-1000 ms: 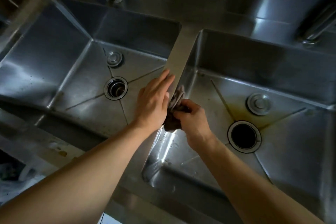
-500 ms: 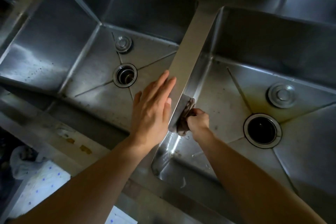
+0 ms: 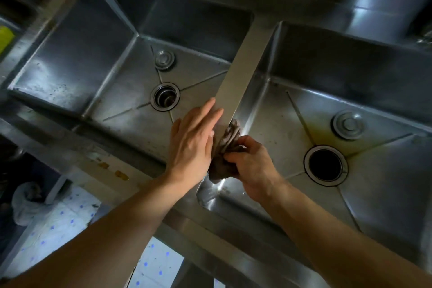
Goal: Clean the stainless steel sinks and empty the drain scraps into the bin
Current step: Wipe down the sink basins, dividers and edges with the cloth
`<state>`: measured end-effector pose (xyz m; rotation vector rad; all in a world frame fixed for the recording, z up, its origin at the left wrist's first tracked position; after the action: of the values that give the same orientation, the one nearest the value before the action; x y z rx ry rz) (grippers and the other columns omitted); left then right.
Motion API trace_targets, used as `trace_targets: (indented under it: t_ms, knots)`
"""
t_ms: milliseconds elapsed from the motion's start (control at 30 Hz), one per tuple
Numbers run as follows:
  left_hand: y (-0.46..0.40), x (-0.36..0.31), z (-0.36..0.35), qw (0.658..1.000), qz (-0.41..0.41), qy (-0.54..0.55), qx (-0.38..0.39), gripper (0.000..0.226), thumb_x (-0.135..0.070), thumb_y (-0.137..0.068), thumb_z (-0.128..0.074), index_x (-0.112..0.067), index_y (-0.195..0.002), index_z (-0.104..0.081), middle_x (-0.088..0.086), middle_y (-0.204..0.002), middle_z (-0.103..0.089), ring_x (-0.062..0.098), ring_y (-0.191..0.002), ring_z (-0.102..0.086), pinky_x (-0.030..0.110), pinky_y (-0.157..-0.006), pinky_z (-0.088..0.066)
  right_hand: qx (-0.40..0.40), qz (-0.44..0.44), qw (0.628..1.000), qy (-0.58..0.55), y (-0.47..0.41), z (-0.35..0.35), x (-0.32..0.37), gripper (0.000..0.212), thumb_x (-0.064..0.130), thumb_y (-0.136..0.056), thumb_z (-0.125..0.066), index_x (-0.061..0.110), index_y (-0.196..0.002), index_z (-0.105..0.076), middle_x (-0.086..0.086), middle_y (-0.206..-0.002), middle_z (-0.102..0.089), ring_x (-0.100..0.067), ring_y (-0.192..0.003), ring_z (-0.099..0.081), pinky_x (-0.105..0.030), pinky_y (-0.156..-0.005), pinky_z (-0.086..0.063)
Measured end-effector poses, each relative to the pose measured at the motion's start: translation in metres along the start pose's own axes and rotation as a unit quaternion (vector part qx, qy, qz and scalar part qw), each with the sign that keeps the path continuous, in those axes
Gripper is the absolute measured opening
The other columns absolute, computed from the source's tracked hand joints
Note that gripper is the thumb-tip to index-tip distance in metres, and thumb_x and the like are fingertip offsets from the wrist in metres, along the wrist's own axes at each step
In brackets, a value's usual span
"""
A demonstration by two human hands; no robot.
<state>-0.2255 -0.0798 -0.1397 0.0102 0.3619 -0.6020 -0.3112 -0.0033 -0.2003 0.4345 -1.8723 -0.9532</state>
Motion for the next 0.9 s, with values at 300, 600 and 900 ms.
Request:
trace_targets:
  t_ms: [300, 600, 900]
  knots:
    - [0.025, 0.001, 0.0, 1.0, 0.004, 0.0, -0.027, 0.046, -0.019, -0.097, -0.032, -0.01, -0.14, -0.047, 0.004, -0.15, -0.038, 0.016, -0.132, -0.043, 0.031, -0.095, -0.04, -0.081, -0.13, 0.985, 0.073, -0.091, 0.026, -0.085, 0.027, -0.013, -0.084, -0.049, 0.01, -0.095, -0.059, -0.016, -0.091, -0.061, -0.027, -0.077, -0.062, -0.039, -0.064, -0.057]
    - [0.026, 0.005, -0.005, 1.0, 0.014, 0.005, -0.017, 0.048, -0.018, -0.094, -0.033, -0.012, -0.141, -0.046, 0.002, -0.152, -0.034, 0.017, -0.131, -0.045, 0.037, -0.092, -0.044, -0.064, -0.152, 0.986, 0.011, -0.091, 0.02, -0.092, 0.032, -0.014, -0.086, -0.049, 0.001, -0.114, -0.057, -0.02, -0.101, -0.062, -0.036, -0.098, -0.063, -0.05, -0.083, -0.054]
    - [0.026, 0.008, -0.009, 0.995, 0.002, 0.101, 0.011, 0.049, -0.019, -0.094, -0.033, -0.011, -0.142, -0.043, 0.004, -0.154, -0.031, 0.02, -0.138, -0.035, 0.044, -0.101, -0.044, 0.032, -0.065, 0.997, -0.014, -0.011, -0.009, -0.038, 0.028, -0.012, -0.087, -0.048, -0.002, -0.111, -0.058, -0.024, -0.108, -0.063, -0.035, -0.099, -0.063, -0.046, -0.086, -0.054]
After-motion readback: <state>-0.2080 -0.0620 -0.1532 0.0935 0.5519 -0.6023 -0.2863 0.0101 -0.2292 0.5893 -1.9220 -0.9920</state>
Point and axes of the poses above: each hand's wrist, its own y-axis away from the middle knuckle, its own z-axis out of the back of the hand, x = y × z, the point moved 9 cm from there along -y, towards the middle knuckle
